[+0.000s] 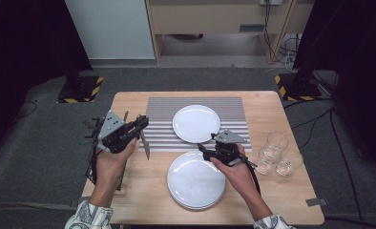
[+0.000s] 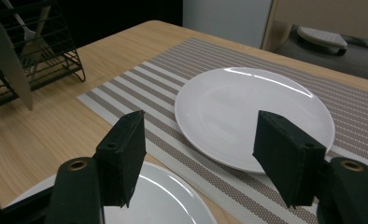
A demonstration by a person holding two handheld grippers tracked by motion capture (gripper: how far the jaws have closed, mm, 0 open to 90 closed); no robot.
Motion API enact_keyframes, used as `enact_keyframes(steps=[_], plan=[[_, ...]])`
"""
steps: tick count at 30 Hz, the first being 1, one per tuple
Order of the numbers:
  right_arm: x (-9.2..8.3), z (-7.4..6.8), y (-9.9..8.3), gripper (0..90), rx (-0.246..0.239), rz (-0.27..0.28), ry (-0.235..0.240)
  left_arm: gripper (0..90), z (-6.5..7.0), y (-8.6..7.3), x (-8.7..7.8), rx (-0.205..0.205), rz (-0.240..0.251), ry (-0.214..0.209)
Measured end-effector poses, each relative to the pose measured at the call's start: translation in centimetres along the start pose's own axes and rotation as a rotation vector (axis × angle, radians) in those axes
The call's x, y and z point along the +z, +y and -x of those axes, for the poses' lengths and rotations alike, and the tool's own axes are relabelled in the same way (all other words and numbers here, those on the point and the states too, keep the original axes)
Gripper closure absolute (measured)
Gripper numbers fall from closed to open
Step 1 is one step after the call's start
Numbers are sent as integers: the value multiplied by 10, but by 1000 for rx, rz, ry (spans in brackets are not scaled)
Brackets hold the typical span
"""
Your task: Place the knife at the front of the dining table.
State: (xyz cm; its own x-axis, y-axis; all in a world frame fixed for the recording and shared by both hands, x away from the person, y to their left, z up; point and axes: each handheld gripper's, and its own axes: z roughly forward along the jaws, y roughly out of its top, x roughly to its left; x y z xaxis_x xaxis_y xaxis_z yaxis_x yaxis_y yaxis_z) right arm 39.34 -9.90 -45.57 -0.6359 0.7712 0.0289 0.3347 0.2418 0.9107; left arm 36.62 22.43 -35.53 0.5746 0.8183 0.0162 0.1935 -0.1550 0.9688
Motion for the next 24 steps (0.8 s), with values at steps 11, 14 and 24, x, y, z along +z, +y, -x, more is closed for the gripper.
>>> enact_keyframes(steps=[11,14,24], plan=[[3,-30,18,423,-54,29,63,825,-1,-2,10,-6,-4,2],[5,-39,21,464,-63,40,80,825,-2,-3,14,-16,-2,2],[15,-63,23,534,-87,41,141,825,1,-6,16,-18,-1,-3]])
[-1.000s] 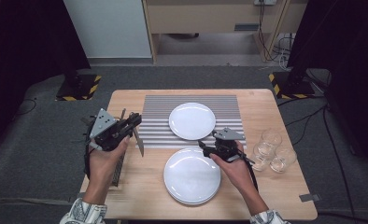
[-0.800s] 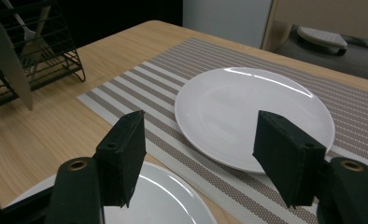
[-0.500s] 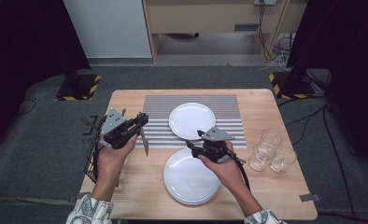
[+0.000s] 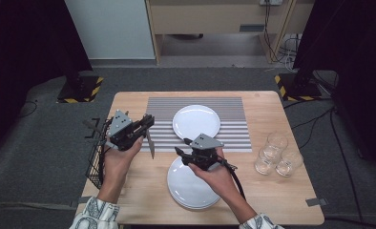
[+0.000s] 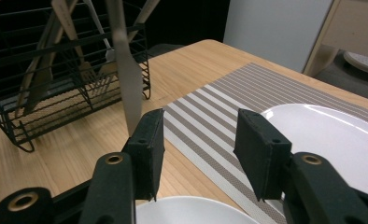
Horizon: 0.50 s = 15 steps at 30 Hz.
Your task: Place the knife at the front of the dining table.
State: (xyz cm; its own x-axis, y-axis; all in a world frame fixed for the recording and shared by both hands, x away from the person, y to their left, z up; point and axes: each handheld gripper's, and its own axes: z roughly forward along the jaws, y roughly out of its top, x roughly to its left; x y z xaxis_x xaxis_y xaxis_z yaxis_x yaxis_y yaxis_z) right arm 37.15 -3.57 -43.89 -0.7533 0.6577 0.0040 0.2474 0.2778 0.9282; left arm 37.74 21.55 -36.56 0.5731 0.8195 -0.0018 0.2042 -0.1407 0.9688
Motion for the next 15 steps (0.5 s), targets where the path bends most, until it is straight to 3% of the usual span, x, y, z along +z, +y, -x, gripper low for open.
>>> enact_keyframes(steps=[15], plan=[[22,-19,11,577,4,51,40,825,4,-5,3,3,3,0]])
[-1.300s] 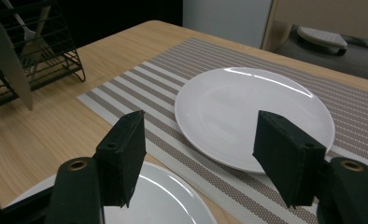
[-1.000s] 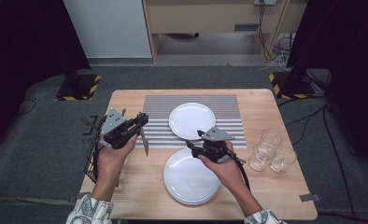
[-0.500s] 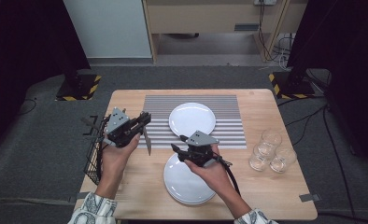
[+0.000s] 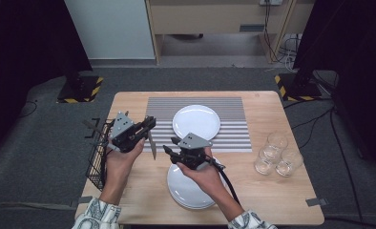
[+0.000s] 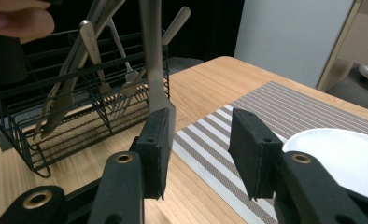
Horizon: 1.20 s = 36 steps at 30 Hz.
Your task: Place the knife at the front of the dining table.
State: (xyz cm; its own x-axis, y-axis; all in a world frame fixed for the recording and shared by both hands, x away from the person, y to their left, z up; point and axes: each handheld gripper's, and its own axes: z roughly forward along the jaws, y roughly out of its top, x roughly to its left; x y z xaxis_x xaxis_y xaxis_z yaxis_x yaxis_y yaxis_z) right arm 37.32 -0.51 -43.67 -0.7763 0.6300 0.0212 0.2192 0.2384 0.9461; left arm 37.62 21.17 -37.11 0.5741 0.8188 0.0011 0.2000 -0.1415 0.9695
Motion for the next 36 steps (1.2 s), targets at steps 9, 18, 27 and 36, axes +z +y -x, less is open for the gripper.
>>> enact_keyframes(steps=[9,18,27,36], plan=[[-3,4,3,549,-4,17,-3,825,4,-2,6,-4,5,-16],[2,1,9,519,2,33,15,825,8,2,12,-8,16,-19],[17,-6,18,486,-6,46,32,825,10,9,11,-8,25,-23],[28,-7,24,576,-3,59,25,825,10,12,8,-8,28,-19]])
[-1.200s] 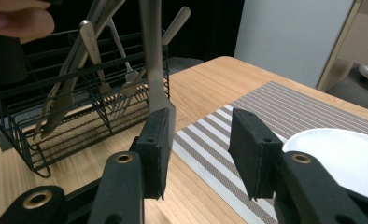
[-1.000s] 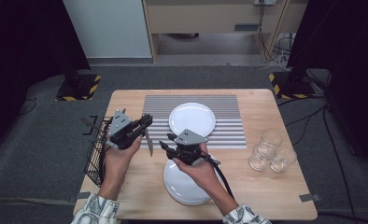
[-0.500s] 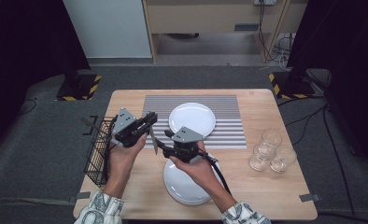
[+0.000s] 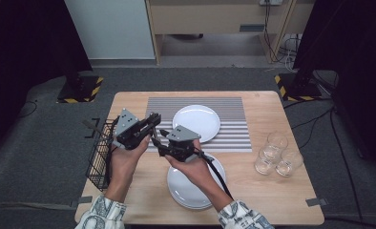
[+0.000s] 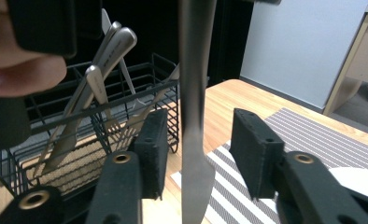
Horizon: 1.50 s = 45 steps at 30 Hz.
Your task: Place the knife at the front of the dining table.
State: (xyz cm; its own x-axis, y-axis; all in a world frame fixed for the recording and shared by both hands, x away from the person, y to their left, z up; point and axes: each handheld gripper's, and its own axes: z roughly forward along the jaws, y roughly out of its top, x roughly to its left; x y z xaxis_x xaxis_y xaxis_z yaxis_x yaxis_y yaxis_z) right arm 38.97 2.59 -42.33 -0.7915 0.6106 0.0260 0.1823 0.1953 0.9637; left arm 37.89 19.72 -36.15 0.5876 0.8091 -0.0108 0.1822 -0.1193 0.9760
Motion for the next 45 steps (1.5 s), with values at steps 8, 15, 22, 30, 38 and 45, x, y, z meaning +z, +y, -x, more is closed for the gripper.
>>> enact_keyframes(steps=[8,15,22,30,38,45], plan=[[2,0,5,649,16,24,25,825,1,0,1,1,2,0],[0,3,8,708,14,32,26,825,4,-1,3,5,-1,-5],[0,5,9,768,22,36,40,825,5,-1,4,0,2,-6],[1,4,11,787,19,30,52,824,4,-1,3,3,3,-1],[1,3,12,793,4,23,61,824,5,-2,2,5,8,-1],[1,3,12,794,-3,16,59,798,4,-4,3,7,6,-1]])
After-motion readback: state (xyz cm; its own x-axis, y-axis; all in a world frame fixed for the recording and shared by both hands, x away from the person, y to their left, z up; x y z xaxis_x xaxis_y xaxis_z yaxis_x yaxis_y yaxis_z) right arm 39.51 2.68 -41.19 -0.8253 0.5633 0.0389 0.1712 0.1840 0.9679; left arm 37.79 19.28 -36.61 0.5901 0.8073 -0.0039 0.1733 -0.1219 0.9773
